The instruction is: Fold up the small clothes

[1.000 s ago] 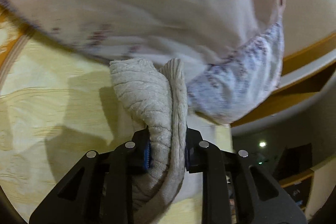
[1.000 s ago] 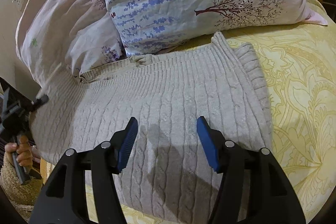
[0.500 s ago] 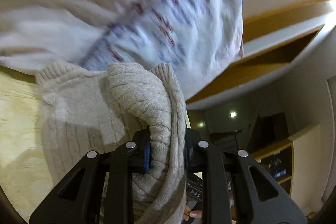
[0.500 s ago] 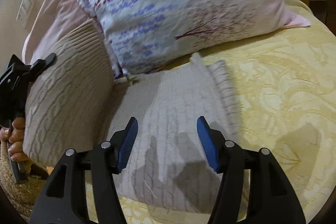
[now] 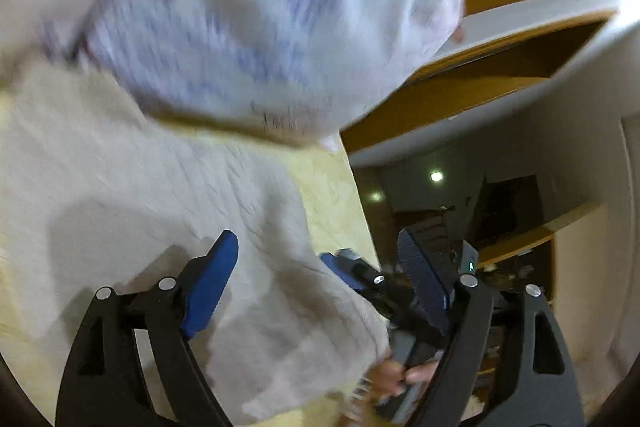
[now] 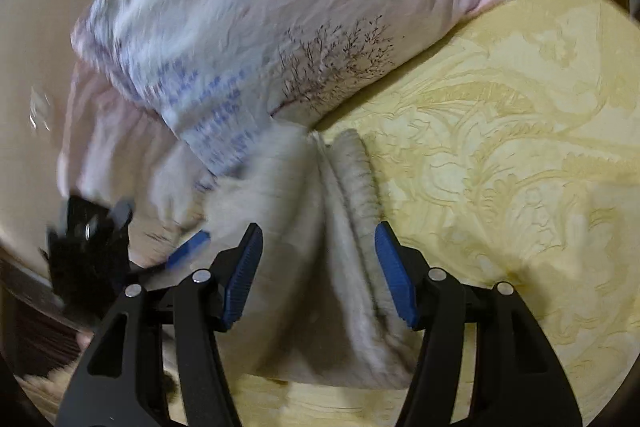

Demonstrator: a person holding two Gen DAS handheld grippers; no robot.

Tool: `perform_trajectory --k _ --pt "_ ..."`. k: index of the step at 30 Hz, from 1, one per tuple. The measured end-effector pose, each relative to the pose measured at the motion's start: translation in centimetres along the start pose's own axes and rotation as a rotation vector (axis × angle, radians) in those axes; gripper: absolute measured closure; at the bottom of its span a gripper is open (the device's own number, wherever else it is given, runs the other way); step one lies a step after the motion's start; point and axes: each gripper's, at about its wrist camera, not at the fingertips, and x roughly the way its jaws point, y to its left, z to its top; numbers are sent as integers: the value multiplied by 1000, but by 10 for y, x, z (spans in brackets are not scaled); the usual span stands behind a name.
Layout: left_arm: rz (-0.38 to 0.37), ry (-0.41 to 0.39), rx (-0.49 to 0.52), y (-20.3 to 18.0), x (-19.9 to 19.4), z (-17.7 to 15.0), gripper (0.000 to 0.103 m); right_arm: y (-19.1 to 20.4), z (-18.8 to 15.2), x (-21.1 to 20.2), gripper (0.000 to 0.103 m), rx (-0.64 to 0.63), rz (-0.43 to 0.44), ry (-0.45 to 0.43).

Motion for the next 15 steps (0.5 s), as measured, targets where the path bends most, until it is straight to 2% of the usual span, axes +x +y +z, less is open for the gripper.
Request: perform_trajectory --k 2,3,4,7,10,13,15 --pt "117 -86 21 5 -30 -1 19 -4 7 6 44 65 79 47" --pt "159 -112 15 9 -37 0 19 -6 9 8 44 82 96 67" --pt "232 -141 0 17 -48 -2 19 -3 10 13 44 90 103 84" --pt "369 -133 -53 42 -60 -7 20 -1 11 25 44 79 64 140" --pt "390 -91 -120 64 -66 -25 20 8 11 38 45 45 44 170" --pt "388 -59 -129 69 -58 -35 20 12 14 51 48 23 4 170" --pt "388 -36 -122 68 -55 -41 20 12 16 60 56 23 -8 173"
